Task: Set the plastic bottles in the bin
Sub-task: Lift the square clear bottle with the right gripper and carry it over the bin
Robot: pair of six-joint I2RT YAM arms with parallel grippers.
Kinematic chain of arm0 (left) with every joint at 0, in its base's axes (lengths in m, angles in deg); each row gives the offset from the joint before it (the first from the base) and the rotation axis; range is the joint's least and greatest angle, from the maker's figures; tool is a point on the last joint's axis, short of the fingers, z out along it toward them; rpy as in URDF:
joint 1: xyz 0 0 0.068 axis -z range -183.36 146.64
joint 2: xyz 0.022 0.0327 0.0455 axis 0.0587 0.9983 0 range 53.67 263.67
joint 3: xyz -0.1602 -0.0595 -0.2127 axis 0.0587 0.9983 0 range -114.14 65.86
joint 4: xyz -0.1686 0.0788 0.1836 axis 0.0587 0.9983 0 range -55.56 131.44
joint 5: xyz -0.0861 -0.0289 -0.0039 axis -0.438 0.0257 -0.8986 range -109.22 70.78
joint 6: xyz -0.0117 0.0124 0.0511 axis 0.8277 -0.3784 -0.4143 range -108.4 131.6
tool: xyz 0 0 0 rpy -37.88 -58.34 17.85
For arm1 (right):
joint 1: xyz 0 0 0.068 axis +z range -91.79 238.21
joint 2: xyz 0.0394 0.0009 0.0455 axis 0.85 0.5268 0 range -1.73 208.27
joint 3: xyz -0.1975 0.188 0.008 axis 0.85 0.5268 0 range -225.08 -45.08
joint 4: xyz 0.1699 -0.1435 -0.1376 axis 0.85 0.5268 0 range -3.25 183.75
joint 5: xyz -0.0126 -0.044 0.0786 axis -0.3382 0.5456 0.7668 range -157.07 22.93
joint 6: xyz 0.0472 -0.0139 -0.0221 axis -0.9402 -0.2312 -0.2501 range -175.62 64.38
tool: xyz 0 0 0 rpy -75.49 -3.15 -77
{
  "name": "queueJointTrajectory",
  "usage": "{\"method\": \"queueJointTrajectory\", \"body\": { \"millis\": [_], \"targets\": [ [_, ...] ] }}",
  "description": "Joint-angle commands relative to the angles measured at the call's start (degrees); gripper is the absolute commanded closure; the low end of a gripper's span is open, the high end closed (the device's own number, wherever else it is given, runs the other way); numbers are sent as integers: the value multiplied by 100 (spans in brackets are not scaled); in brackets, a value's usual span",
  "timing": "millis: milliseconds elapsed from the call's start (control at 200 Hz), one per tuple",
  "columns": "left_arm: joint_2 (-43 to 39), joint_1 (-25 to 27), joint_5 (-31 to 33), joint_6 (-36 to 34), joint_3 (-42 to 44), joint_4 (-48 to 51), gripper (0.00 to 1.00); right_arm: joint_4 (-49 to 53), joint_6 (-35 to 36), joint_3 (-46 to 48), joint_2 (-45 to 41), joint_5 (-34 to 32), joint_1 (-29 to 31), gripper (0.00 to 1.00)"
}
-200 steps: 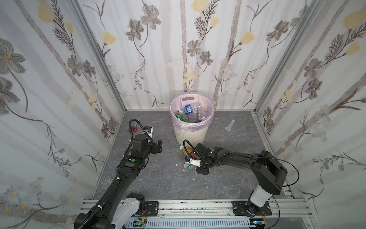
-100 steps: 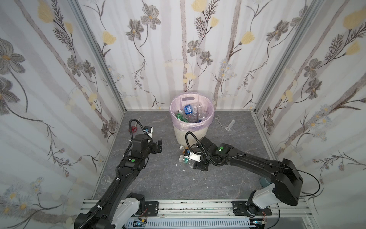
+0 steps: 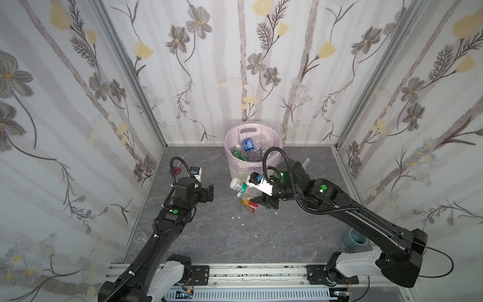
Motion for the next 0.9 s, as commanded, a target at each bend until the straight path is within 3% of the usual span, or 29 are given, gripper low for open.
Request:
{"method": "queueJointTrajectory", "body": {
  "millis": [0,135,240,490,895],
  "targets": [
    [-5,-7,157,-14,17,-172,0,-347,-108,-255,-58,320,-338,49],
    [-14,-7,176,-11,25,-163,0,-909,-376,-313,-193,567,-715,49],
    [-14,-7,150,-5,16,-168,0,-1238,-554,-415,-179,369,-900,48],
    [-23,-16,149,-4,12,-174,0,-1260,-743,-1220,481,-1077,-1072,48],
    [-39,-16,157,-5,7,-172,0,-624,-710,-3003,2176,-2621,-1089,48]
  ]
}}
